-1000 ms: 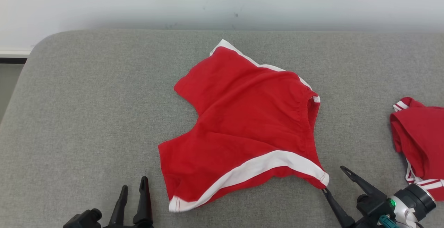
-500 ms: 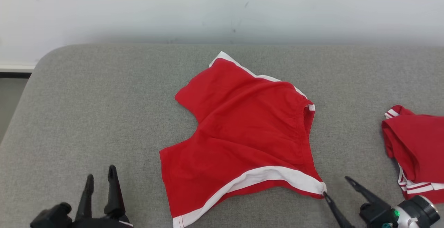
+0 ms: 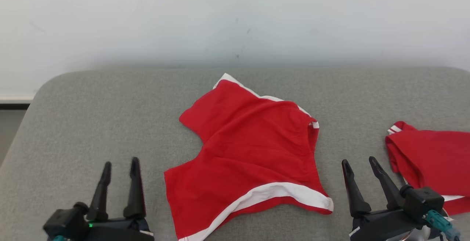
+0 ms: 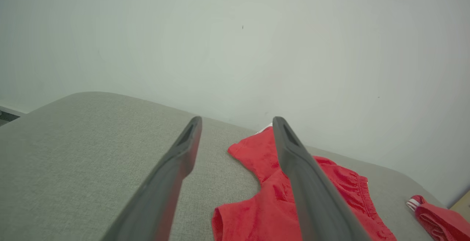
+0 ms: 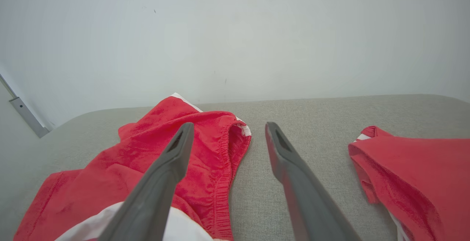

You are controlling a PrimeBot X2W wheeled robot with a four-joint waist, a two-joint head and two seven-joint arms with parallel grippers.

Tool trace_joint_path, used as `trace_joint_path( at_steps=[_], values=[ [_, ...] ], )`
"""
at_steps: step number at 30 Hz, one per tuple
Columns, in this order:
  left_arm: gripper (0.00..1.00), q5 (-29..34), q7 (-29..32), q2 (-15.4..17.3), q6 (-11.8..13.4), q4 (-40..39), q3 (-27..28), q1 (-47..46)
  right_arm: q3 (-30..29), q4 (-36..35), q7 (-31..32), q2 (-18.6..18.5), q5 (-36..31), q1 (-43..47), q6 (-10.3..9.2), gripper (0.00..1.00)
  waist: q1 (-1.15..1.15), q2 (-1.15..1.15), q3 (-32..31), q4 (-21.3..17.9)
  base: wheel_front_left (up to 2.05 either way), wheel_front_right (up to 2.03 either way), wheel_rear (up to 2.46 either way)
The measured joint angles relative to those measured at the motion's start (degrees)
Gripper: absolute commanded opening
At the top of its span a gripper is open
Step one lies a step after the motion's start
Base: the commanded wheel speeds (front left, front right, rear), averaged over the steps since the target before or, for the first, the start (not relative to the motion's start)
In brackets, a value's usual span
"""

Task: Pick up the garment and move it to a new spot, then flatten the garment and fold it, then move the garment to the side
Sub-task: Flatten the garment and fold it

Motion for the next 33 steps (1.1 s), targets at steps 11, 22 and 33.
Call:
trace_joint_path(
  at_steps=[11,22,33],
  values=[
    [1.0,4.5,2.1,5.6,-4.0,2.4,-6.0,1.4,-5.7,2.0,1.1,5.8,10.8,2.1,-0.25,1.0,0.0,0.01,-3.6,-2.2,0.0,0.0,0.0],
    [1.0,1.1,12.0,5.0,-5.6,5.6,-8.5,5.3,-6.8,1.0,4.2,6.1,12.2,2.6,-0.3,1.0,0.0,0.01,-4.0,-2.8,0.0,0.0,0.0],
    [1.0,-5.2,25.5,3.2,-6.1,10.1,-10.1,8.0,-5.5,0.5,6.6,5.5,10.1,3.3,-0.31,1.0,0.01,0.0,-3.2,-3.4,0.0,0.0,0.0]
  ],
)
